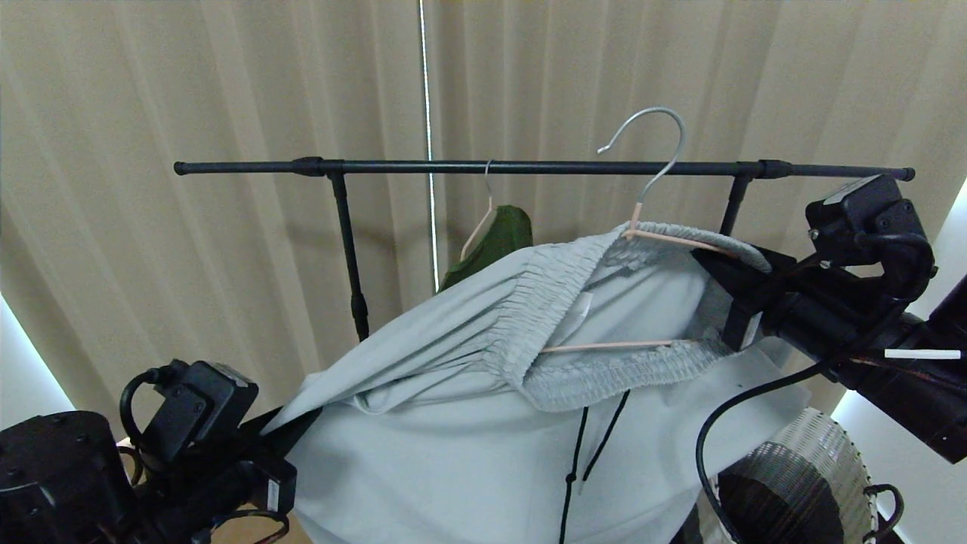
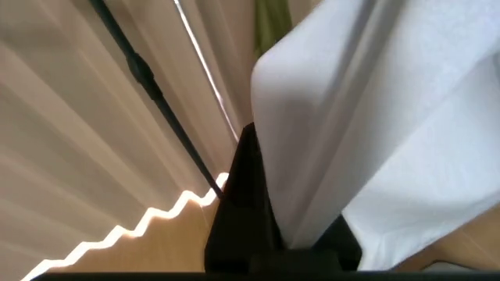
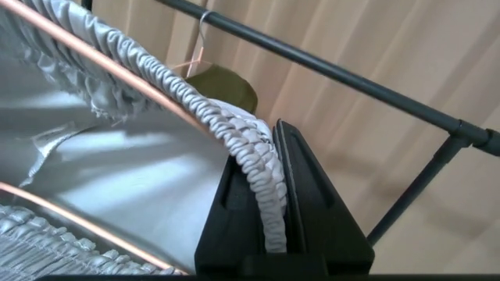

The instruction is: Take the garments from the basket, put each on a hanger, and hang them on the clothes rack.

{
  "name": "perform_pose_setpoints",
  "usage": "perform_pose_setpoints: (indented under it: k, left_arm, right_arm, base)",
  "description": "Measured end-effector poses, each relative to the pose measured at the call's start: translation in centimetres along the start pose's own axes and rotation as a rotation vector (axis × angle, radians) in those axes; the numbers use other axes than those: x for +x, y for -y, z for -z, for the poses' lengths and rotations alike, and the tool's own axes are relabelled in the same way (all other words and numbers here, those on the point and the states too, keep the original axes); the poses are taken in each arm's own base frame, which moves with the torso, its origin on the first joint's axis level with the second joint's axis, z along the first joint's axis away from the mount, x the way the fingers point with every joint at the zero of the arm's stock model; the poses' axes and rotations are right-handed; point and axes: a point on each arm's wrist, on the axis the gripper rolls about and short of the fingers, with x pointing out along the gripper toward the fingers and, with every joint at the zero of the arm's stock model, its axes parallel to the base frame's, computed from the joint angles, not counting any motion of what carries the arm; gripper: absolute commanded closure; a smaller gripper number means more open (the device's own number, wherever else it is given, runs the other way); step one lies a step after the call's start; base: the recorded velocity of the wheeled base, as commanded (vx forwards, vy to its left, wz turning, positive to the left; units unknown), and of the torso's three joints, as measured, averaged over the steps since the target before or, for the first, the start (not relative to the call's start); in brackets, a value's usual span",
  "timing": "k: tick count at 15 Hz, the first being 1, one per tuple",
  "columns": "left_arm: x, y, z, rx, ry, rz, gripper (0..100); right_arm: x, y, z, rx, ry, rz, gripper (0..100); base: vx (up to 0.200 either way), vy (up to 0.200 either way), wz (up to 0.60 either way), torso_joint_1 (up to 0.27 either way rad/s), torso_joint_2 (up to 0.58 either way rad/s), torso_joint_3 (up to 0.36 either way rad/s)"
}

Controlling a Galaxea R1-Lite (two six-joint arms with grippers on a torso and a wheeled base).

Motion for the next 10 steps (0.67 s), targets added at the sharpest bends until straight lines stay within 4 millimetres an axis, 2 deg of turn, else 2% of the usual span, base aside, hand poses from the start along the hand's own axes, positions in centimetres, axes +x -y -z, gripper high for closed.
perform_pose_setpoints:
  k: [5, 10]
  left_arm:
    - [-0.9, 0.5, -0.7, 0.006, 0.045, 0.03, 0]
    - [-2.5, 0.2, -2.7, -0.005, 0.183, 0.019, 0]
  right_arm:
    - [0.0, 0.1, 0.1, -0.003, -0.007, 0.006, 100]
    - [-0.1, 0.8, 1.0, -0.012, -0.085, 0.028, 100]
  base:
    - [0.0, 0.0, 0.0, 0.0, 0.0, 0.0]
    - [0.0, 0.0, 0.0, 0.0, 0.0, 0.0]
